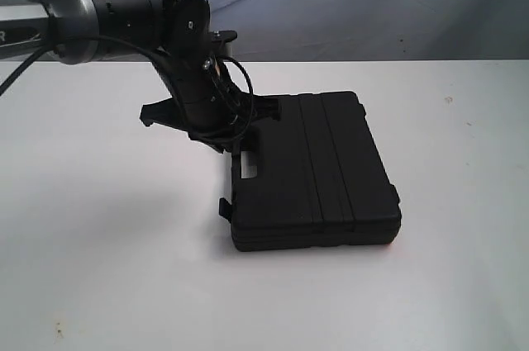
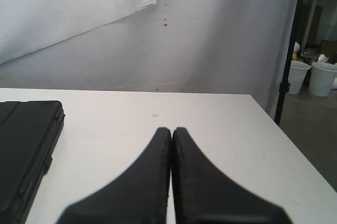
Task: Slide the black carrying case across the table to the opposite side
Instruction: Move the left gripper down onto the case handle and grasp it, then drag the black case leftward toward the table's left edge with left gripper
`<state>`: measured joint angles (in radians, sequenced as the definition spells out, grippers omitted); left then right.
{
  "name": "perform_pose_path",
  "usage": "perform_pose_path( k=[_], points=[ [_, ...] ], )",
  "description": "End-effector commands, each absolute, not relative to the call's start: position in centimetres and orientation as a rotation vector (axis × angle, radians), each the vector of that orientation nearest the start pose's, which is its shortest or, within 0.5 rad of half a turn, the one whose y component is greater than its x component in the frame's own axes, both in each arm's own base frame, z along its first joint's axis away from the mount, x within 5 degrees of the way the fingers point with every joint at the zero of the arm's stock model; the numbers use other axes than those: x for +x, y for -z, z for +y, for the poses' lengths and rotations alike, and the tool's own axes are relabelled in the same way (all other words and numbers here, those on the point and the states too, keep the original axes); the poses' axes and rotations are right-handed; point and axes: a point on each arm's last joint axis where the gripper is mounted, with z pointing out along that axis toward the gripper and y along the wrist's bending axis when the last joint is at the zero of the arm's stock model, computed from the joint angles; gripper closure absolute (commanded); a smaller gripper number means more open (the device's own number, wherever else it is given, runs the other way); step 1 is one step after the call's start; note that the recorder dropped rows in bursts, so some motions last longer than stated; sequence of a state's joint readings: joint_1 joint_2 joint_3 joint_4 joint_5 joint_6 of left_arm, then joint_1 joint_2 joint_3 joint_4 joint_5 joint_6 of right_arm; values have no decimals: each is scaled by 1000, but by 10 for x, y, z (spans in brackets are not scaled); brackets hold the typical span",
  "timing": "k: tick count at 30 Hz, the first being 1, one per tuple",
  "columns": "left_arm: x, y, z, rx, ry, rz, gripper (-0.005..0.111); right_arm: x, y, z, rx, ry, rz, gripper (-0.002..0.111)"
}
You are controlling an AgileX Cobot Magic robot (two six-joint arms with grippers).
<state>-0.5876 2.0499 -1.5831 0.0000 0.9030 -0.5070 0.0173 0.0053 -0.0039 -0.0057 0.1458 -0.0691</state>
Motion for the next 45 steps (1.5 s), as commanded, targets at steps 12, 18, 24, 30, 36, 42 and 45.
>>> perform_pose_path(
  k=[12, 18, 24, 30, 36, 42, 45],
  points=[
    [369, -193, -248, 35, 301, 2788, 67, 56, -200, 1, -67, 47, 1625, 108],
    [371, -165, -249, 36, 252, 2850, 67, 56, -200, 1, -67, 47, 1625, 108],
    [374, -157, -251, 38, 253, 2844, 67, 56, -200, 1, -67, 47, 1625, 108],
    [374, -156, -251, 27, 259, 2839, 67, 56, -200, 1, -67, 47, 1625, 108],
    [376, -145, -251, -17, 240, 2850, 67, 56, -200, 1, -67, 47, 1625, 108],
    [376, -131, -251, -15, 207, 2881, 67, 56, -200, 1, -67, 47, 1625, 108],
    [377, -130, -251, -15, 210, 2877, 67, 56, -200, 1, -67, 47, 1625, 108]
  ],
)
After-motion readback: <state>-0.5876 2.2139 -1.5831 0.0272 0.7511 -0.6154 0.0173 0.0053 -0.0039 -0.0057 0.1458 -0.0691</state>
